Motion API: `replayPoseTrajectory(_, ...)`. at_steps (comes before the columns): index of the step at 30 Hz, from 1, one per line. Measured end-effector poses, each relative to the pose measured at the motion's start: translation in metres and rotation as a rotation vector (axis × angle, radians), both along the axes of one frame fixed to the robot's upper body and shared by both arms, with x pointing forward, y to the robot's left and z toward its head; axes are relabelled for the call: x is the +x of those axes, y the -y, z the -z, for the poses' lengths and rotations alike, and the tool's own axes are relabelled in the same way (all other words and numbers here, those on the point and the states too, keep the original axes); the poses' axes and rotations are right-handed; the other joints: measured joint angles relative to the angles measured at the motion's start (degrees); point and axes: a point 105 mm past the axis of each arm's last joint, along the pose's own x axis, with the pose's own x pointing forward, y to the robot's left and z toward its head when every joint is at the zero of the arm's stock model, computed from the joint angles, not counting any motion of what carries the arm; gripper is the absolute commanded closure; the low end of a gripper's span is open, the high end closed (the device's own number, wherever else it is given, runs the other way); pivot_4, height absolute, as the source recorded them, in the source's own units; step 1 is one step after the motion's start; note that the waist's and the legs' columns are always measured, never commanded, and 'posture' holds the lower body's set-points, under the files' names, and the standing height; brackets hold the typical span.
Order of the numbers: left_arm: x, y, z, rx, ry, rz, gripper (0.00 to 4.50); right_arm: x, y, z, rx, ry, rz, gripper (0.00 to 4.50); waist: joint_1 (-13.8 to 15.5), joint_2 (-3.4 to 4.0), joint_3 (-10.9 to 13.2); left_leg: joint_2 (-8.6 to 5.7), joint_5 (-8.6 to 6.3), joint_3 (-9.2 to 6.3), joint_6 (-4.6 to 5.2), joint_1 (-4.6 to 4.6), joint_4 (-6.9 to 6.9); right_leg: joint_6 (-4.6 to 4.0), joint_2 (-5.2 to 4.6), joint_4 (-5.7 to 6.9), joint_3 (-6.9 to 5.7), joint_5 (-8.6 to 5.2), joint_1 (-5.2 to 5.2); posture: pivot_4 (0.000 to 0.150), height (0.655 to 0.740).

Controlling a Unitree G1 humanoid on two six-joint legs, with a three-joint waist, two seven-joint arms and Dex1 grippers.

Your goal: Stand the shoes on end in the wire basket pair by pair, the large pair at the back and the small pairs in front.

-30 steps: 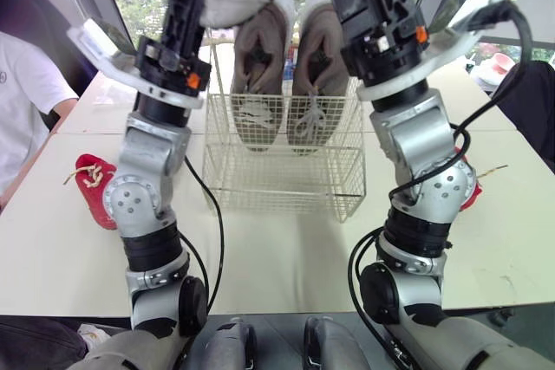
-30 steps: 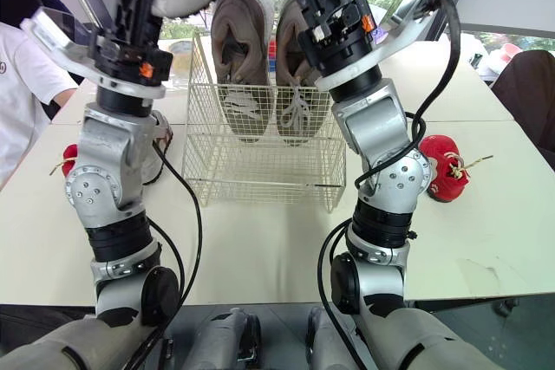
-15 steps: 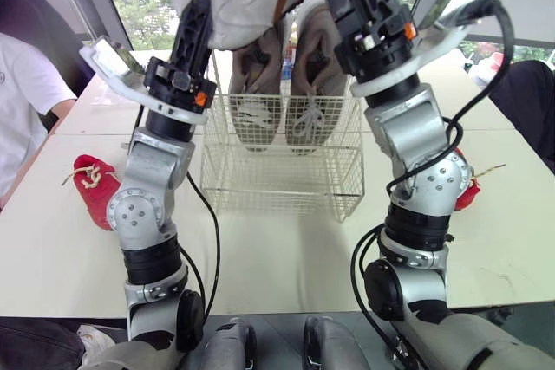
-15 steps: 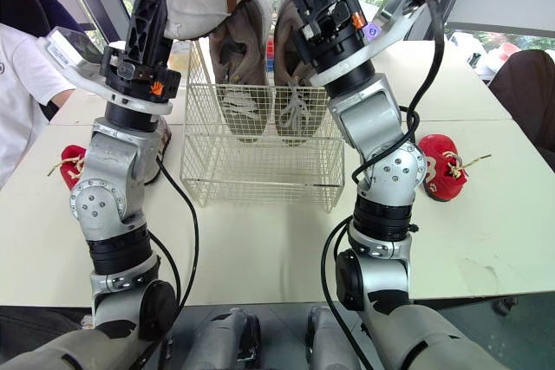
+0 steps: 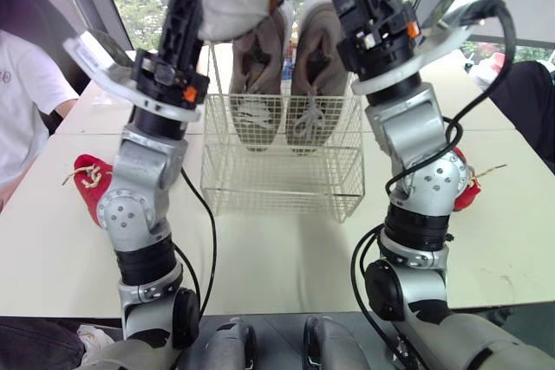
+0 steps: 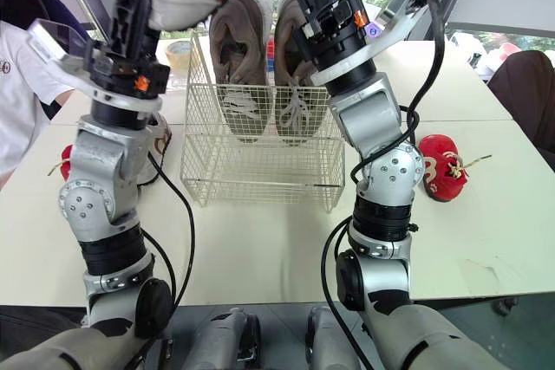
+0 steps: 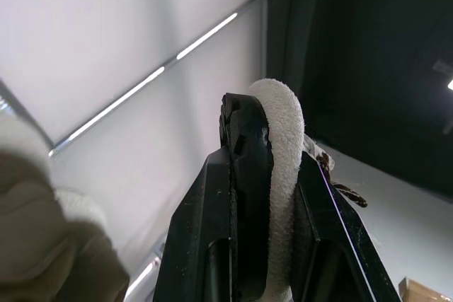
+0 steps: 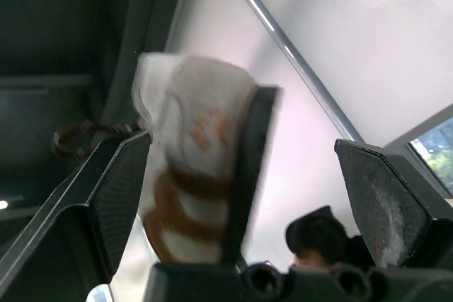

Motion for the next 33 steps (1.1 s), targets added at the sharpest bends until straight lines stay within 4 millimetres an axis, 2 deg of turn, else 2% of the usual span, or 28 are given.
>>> replayPoseTrajectory(8, 0.003, 0.006, 0.003, 0.013, -0.007, 0.008, 4.23, -0.006, -0.001, -0.003, 0.029, 0.002, -0.053, 0.03, -0.2, 0.00, 0.0, 0.01, -0.01, -0.01, 0.01, -0.01, -0.02, 0.00, 0.01, -0.01, -0.01, 0.00, -0.01, 0.150, 0.7400)
replayPoseTrajectory(11, 0.003, 0.007, 0.005, 0.029, -0.002, 0.005, 4.23, -0.005, -0.001, -0.003, 0.028, -0.004, -0.050, 0.93, -0.2, 0.00, 0.0, 0.01, -0.01, -0.01, 0.01, 0.00, -0.02, 0.00, 0.01, -0.01, -0.01, 0.00, -0.01, 0.150, 0.7400)
replayPoseTrajectory(17, -0.002, 0.009, 0.003, 0.055, 0.026, -0.003, 4.23, -0.002, -0.001, -0.001, 0.018, -0.022, -0.032, 3.67, -0.2, 0.01, 0.0, 0.02, -0.01, -0.02, 0.01, -0.02, -0.02, -0.01, 0.00, -0.04, -0.02, -0.01, -0.02, 0.150, 0.7400)
replayPoseTrajectory(18, -0.002, 0.010, 0.003, 0.062, 0.027, -0.006, 3.73, -0.002, -0.001, -0.001, 0.015, -0.024, -0.029, 3.87, -0.2, 0.01, 0.0, 0.02, -0.01, -0.02, 0.01, -0.02, -0.02, -0.01, 0.00, -0.04, -0.02, -0.01, -0.02, 0.150, 0.7400)
replayPoseTrajectory(25, 0.001, 0.004, 0.021, 0.167, -0.026, -0.068, 0.30, -0.003, -0.004, 0.000, 0.007, -0.028, -0.039, 3.88, -0.4, 0.01, 0.0, 0.03, -0.01, -0.03, 0.01, -0.05, -0.04, -0.01, 0.00, -0.05, -0.03, -0.01, -0.05, 0.150, 0.7400)
replayPoseTrajectory(26, 0.002, 0.003, 0.023, 0.182, -0.031, -0.076, 0.06, -0.003, -0.003, 0.000, 0.008, -0.028, -0.040, 3.88, -0.4, 0.02, 0.0, 0.03, -0.01, -0.04, 0.01, -0.06, -0.04, -0.01, 0.00, -0.05, -0.03, -0.01, -0.05, 0.150, 0.7400)
replayPoseTrajectory(31, -0.003, -0.004, 0.030, 0.329, -0.037, -0.228, 0.06, -0.002, 0.000, -0.002, 0.031, -0.046, -0.050, 3.88, -0.5, 0.03, 0.0, 0.04, -0.02, -0.05, 0.01, -0.11, -0.06, -0.01, 0.00, -0.07, -0.04, -0.01, -0.10, 0.150, 0.7400)
replayPoseTrajectory(33, -0.006, -0.008, 0.033, 0.389, -0.046, -0.311, 0.06, -0.002, 0.007, -0.008, 0.017, -0.024, -0.022, 3.88, -0.5, 0.04, 0.0, 0.02, -0.02, -0.05, 0.01, -0.14, -0.05, -0.01, -0.03, -0.07, -0.04, -0.01, -0.11, 0.150, 0.7400)
